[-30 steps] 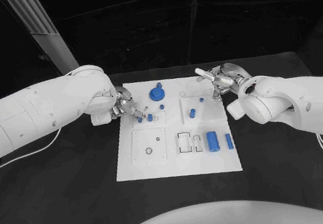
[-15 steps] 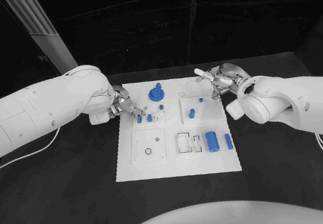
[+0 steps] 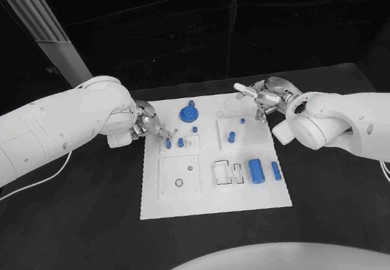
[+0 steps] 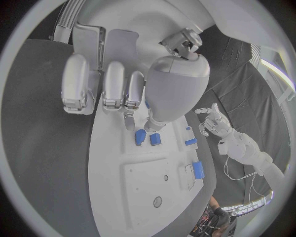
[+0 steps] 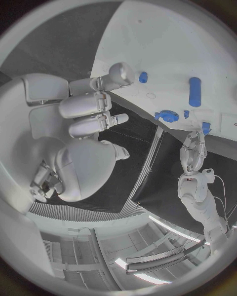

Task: Assemble the parts on the task board

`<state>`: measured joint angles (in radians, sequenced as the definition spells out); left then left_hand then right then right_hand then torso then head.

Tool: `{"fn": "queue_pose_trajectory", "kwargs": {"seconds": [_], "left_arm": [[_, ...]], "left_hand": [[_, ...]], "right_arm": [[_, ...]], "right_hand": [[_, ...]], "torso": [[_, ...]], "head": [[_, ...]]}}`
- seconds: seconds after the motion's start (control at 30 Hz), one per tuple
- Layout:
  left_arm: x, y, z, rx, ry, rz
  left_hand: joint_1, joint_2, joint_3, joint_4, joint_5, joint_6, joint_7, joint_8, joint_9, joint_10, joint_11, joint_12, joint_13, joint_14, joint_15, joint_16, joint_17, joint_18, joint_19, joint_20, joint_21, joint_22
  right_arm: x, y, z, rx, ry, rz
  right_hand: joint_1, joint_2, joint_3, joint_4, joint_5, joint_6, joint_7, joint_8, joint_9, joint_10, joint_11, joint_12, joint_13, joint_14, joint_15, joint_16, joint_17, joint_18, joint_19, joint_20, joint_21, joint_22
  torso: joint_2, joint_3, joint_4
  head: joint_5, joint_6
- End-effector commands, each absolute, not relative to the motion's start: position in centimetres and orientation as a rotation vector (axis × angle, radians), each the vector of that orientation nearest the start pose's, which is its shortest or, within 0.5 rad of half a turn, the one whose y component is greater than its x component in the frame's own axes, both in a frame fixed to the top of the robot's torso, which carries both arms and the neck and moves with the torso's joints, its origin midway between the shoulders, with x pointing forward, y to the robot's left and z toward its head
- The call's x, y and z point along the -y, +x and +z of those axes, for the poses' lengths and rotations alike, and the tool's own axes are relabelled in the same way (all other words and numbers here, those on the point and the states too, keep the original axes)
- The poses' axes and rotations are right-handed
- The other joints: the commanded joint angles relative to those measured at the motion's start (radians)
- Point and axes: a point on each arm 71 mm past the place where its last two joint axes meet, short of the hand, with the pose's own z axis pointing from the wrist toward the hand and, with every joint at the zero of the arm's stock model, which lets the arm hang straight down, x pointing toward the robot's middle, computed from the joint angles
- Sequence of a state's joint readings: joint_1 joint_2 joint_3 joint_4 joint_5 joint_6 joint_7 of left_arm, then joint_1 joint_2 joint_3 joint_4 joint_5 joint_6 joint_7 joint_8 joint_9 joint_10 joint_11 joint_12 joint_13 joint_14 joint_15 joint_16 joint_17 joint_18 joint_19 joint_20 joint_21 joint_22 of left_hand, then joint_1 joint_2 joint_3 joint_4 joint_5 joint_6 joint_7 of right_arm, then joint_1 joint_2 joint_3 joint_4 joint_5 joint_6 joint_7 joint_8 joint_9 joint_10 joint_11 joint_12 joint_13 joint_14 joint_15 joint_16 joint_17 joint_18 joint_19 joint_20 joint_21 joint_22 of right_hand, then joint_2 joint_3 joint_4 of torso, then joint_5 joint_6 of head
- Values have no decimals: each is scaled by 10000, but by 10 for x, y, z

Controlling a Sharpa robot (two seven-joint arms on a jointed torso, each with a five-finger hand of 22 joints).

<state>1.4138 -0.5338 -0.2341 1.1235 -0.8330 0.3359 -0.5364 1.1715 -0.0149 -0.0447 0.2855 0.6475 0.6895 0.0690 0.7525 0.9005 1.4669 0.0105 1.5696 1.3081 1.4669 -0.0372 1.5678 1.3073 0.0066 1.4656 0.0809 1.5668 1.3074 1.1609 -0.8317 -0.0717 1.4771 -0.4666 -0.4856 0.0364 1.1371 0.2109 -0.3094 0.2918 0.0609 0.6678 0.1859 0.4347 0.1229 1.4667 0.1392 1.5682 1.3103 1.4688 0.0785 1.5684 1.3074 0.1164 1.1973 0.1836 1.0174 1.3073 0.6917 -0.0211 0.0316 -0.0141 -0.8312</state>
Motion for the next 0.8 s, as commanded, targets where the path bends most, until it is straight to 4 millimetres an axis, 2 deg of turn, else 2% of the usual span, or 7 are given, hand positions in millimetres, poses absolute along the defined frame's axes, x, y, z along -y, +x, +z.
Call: {"fn": "queue_pose_trajectory", "kwargs": {"seconds": [0.03,0.8], "left_arm": [[-178,548,-204,-25067,-1618,-3214],[-174,551,-204,-25222,-1410,-3273]], "left_hand": [[161,1,106,-2,61,34,-73,-26,-8,1039,-68,12,2627,1039,-93,30,2634,-66,1052,-54,40,2633],[440,-12,225,21,29,131,-95,-57,-23,1039,-96,12,2627,1039,-119,30,2634,-66,1052,-82,40,2633]], "right_arm": [[225,487,-222,-16788,8903,10096],[225,487,-222,-16784,8910,10084]], "right_hand": [[39,41,-56,-25,49,36,207,35,-9,1041,-57,26,2605,1020,-71,24,2634,75,18,-42,-24,752],[44,47,-56,-25,50,35,206,38,-11,1041,-58,26,2605,1020,-72,24,2634,74,20,-43,-23,753]], "torso": [[10,4,-2],[-2,3,-4]], "head": [[-9,-11],[-43,-36]]}}
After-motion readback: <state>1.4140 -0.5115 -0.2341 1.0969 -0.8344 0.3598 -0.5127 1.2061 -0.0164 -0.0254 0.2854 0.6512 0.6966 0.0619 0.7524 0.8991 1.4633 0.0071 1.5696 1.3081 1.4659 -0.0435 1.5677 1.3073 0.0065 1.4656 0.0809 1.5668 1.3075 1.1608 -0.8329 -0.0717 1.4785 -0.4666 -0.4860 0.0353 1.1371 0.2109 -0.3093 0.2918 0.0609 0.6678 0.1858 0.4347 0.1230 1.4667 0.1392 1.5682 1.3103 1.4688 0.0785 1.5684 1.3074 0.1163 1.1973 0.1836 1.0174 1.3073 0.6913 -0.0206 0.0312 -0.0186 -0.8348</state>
